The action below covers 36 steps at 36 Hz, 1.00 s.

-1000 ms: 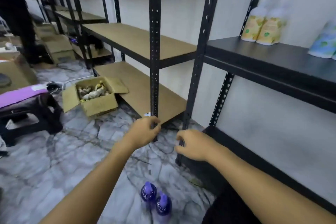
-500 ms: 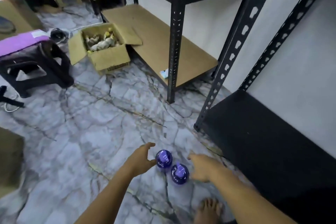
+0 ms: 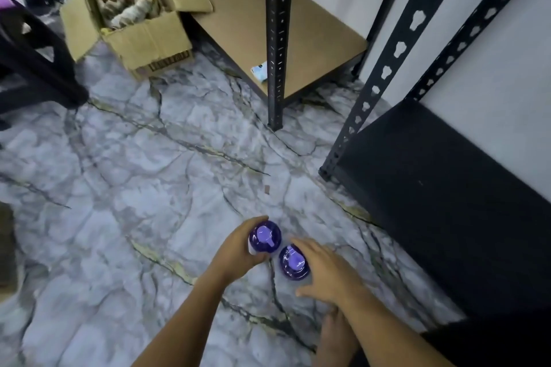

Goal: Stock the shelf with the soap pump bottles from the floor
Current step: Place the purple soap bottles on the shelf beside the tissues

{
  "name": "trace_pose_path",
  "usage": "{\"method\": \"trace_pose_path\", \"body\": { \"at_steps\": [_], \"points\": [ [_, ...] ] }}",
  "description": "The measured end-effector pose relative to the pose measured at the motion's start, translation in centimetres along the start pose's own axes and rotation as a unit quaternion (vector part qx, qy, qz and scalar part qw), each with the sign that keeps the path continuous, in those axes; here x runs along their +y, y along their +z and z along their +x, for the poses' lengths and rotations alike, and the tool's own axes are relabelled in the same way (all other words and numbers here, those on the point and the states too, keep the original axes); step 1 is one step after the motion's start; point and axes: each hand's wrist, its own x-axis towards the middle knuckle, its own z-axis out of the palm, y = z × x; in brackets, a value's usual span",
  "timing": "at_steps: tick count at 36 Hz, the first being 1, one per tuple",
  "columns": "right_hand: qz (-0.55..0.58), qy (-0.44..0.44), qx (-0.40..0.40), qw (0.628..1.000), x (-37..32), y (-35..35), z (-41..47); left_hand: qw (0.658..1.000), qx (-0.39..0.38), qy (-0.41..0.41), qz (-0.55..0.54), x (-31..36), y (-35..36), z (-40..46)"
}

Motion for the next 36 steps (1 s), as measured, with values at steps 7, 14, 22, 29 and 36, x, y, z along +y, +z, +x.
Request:
{"method": "trace_pose_path", "body": {
  "at_steps": [7,14,22,29,36],
  "points": [
    [0.016,0.021,0.04,0.999,-0.1,1.7,0.7,0.999,0.002,-0.004,-0.045,-0.2,0.5,-0.1],
    [0.026,0.03,0.082,0.996,-0.7,1.8,0.7,0.999,-0.002,-0.007,-0.046,0.1,0.3,0.2],
    [0.041,0.063,0.108,0.991,-1.8,0.0,-0.6,0.997,0.016,-0.047,-0.065,0.4,1.3,0.0],
    [0.031,0.092,0.137,0.986,-3.1,-2.9,-3.3,0.996,0.026,-0.078,-0.047,2.9,0.4,-1.1],
    [0.038,0.087,0.184,0.978,-5.3,-8.2,-6.6,0.994,0.069,-0.088,-0.02,6.0,-2.0,-3.1]
  ]
}}
